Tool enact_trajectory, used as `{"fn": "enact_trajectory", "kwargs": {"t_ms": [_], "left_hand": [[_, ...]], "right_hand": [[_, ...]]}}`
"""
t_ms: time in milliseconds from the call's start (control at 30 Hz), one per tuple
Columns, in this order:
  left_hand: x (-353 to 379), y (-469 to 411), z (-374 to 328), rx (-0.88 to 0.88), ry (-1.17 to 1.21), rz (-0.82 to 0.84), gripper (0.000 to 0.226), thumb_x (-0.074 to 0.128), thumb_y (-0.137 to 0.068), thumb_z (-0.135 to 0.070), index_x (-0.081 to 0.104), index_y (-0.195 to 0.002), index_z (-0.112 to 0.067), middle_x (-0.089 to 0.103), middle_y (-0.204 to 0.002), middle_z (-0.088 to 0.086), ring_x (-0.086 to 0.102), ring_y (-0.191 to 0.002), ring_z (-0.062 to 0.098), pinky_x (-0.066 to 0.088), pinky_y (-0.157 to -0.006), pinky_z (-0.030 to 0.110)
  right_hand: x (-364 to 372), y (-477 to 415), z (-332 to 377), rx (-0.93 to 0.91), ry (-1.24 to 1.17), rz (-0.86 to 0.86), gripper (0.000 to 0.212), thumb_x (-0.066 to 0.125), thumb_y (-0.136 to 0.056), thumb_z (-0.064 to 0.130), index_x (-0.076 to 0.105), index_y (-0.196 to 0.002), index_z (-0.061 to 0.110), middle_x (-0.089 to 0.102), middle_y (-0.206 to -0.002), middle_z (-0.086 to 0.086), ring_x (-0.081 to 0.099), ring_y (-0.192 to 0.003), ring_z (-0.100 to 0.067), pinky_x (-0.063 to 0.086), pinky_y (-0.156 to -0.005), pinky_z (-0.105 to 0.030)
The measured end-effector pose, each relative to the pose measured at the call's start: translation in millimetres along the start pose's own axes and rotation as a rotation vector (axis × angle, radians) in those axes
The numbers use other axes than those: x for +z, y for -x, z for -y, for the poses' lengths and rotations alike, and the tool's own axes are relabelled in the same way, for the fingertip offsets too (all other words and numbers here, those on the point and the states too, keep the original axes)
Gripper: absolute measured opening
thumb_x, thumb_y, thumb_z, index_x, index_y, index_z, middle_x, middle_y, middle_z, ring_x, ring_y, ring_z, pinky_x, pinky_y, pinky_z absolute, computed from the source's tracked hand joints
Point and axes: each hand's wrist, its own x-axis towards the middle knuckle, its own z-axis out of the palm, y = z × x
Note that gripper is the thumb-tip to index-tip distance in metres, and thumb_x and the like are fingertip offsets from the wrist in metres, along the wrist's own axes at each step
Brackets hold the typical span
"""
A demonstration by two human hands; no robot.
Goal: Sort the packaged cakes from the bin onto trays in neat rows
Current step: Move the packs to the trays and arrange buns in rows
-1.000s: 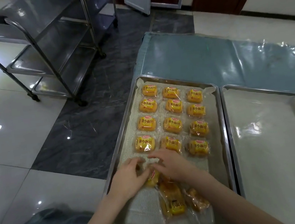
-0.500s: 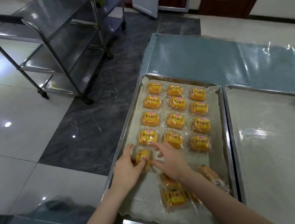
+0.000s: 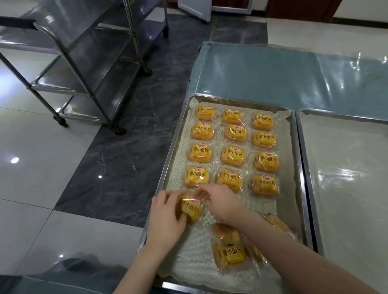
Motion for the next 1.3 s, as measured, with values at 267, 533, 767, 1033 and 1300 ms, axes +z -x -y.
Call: {"fn": "enact_trajectory", "kwargs": {"t_ms": [267, 533, 767, 1033, 1300], "left_hand": [[4, -7, 5, 0.064, -0.127, 0.088, 0.049, 0.063, -0.090, -0.022, 0.050, -0.137, -0.025, 0.051, -0.127, -0.002, 0.051, -0.114, 0.017, 0.047, -0.097, 0.030], [7, -11, 7, 0.035, -0.214, 0.169, 0.050, 0.053, -0.096, -0.027, 0.040, -0.144, -0.027, 0.046, -0.135, 0.001, 0.044, -0.122, 0.019, 0.040, -0.102, 0.029], [3, -18, -5, 0.067, -0.206, 0.108, 0.049, 0.062, -0.089, -0.021, 0.050, -0.136, -0.022, 0.044, -0.138, 0.005, 0.040, -0.128, 0.025, 0.039, -0.106, 0.037], [21, -33, -40, 0.162, 0.056, 0.219, 0.045, 0.066, -0.088, -0.025, 0.053, -0.131, -0.027, 0.056, -0.126, -0.007, 0.055, -0.112, 0.009, 0.046, -0.100, 0.029], [34, -41, -50, 0.162, 0.152, 0.312, 0.065, 0.073, -0.082, -0.024, 0.044, -0.139, -0.032, 0.056, -0.129, -0.012, 0.052, -0.117, 0.002, 0.045, -0.103, 0.026]], "right_hand": [[11, 11, 3, -0.092, 0.229, -0.110, 0.039, 0.066, -0.086, 0.032, 0.057, -0.124, 0.025, 0.056, -0.120, 0.006, 0.053, -0.111, -0.015, 0.047, -0.094, -0.031], [22, 13, -1, -0.129, 0.481, -0.041, 0.049, 0.058, -0.089, 0.047, 0.052, -0.133, 0.027, 0.059, -0.124, 0.006, 0.044, -0.120, -0.018, 0.035, -0.103, -0.038], [-16, 16, -17, -0.076, 0.059, -0.061, 0.057, 0.067, -0.085, 0.027, 0.046, -0.138, 0.028, 0.046, -0.139, 0.011, 0.037, -0.130, -0.007, 0.021, -0.109, -0.019], [-52, 37, -57, 0.162, -0.021, -0.049, 0.086, 0.076, -0.074, 0.006, 0.035, -0.145, 0.031, 0.058, -0.125, 0.001, 0.054, -0.117, -0.016, 0.047, -0.103, -0.039], [-51, 48, -56, 0.110, -0.312, -0.072, 0.059, 0.078, -0.076, 0.016, 0.055, -0.130, 0.026, 0.068, -0.105, 0.015, 0.061, -0.099, 0.005, 0.050, -0.083, -0.011]]}}
